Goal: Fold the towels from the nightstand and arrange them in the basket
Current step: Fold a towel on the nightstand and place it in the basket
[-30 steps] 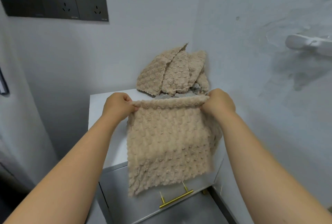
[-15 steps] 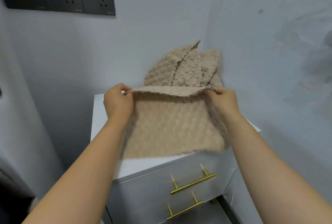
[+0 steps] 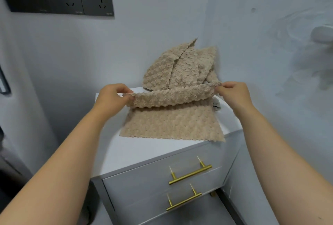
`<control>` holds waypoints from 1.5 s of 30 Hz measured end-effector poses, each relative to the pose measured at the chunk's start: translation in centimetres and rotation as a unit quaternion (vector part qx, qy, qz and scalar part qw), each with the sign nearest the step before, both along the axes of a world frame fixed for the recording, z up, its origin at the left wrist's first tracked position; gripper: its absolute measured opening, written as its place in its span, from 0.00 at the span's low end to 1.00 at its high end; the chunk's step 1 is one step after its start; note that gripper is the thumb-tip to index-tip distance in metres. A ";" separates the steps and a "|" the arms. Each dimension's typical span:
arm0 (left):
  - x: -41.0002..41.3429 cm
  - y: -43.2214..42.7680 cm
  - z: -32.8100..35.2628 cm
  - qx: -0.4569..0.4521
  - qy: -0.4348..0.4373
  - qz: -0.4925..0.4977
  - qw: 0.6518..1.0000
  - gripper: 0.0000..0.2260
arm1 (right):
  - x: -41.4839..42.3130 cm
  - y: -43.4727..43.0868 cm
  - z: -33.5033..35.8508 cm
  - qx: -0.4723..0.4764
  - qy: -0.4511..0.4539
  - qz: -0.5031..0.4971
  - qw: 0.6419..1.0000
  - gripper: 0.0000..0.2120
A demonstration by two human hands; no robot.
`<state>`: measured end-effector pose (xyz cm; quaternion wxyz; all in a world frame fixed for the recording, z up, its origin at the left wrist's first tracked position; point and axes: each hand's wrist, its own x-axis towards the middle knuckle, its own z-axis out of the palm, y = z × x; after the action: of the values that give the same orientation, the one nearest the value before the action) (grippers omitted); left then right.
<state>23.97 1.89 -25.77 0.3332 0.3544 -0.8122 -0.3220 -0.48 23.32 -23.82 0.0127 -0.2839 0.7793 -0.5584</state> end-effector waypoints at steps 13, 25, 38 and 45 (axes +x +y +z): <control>2.6 2.0 1.3 -0.056 -0.223 -0.122 0.966 0.06 | 3.1 4.9 -0.2 0.200 -0.021 0.090 0.976 0.11; 3.6 1.5 1.4 -0.034 -0.295 -0.188 0.936 0.09 | 3.9 5.8 0.0 0.361 0.012 0.106 0.927 0.04; 0.1 2.6 0.4 -0.165 -0.310 -0.095 0.931 0.11 | 3.9 5.3 -0.4 0.453 -0.064 0.111 0.882 0.13; -2.6 2.6 -4.4 -0.169 -0.388 -0.147 0.894 0.29 | 3.9 5.6 -1.4 0.436 -0.240 0.159 0.853 0.23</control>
<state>21.36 4.54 -30.14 -0.0046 0.2664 -0.9618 -0.0624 3.42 28.95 -25.24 0.4105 -0.2259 0.8598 -0.2029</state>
